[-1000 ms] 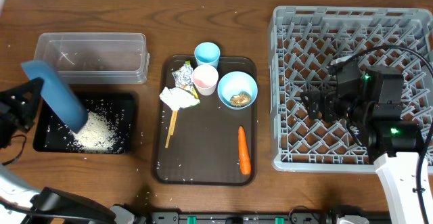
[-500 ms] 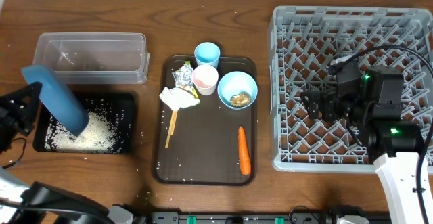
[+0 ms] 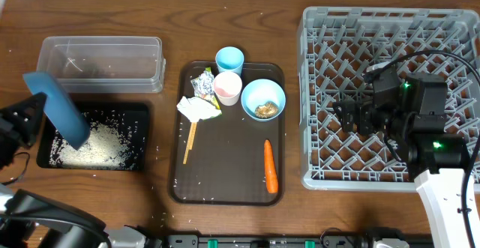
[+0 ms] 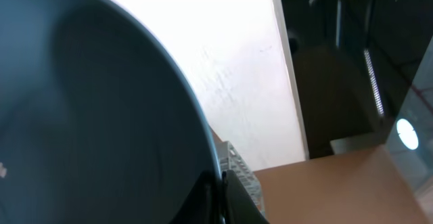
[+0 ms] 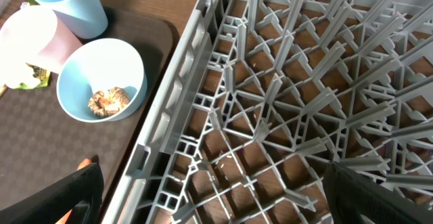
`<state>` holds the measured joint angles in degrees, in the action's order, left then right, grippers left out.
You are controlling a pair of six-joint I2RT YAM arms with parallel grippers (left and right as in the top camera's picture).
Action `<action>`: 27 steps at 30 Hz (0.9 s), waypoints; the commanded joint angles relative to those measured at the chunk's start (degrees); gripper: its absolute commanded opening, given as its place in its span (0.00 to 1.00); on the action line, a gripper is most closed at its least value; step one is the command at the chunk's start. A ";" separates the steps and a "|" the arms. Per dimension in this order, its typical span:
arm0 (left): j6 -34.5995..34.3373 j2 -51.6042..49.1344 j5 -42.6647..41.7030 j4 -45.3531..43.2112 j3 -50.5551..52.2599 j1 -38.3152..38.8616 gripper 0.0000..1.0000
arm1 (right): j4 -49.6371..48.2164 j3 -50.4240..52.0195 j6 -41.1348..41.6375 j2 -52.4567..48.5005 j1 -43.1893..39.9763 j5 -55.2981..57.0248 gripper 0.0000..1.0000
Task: Sort waste into correct bins and load items into the dishwasher rack
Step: 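Tilt the blue plate to pour the rice onto the black tray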
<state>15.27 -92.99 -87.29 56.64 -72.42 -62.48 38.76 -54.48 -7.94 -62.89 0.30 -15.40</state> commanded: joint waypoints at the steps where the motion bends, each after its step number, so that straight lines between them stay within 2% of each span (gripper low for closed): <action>1: 4.02 -0.09 -2.82 2.45 0.48 -0.24 0.06 | 0.09 -1.22 0.61 -0.13 0.74 0.20 0.97; 3: 4.76 -0.04 -2.84 2.40 0.48 -0.24 0.06 | 0.11 -1.22 0.59 -0.13 0.74 0.17 0.97; 5: -3.04 -0.15 -2.86 3.61 0.48 -0.24 0.06 | 0.22 -1.22 0.59 -0.13 0.74 0.20 0.97; 6: -4.00 -0.07 -2.84 4.24 0.48 -0.15 0.06 | 0.24 -1.22 0.61 -0.13 0.74 0.20 0.97; 10: -2.56 -0.20 -2.73 1.77 0.48 -0.09 0.06 | 0.26 -1.22 0.59 -0.13 0.74 0.22 0.97; 12: -4.59 -0.24 -2.84 3.43 0.48 -0.09 0.06 | 0.26 -1.22 0.59 -0.13 0.74 0.22 0.97; 15: -3.63 0.02 -2.78 2.75 0.48 -0.09 0.06 | 0.26 -1.22 0.59 -0.13 0.74 0.22 0.97; 18: -11.52 -0.46 -2.86 1.92 0.48 -0.24 0.06 | 0.24 -1.22 0.57 -0.13 0.74 0.24 0.97; 21: -9.40 0.00 -2.80 0.09 0.48 -0.20 0.06 | 0.26 -1.22 0.59 -0.13 0.74 0.22 0.97; 24: -13.40 -0.26 -2.86 -0.61 0.48 -0.22 0.06 | 0.26 -1.22 0.57 -0.13 0.74 0.24 0.97; 27: -11.98 0.39 -2.80 -1.49 0.48 -0.17 0.06 | 0.26 -1.22 0.59 -0.13 0.74 0.22 0.97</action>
<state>4.16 -93.21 -88.20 56.05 -71.90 -62.48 38.98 -54.48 -7.97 -62.89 0.30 -15.40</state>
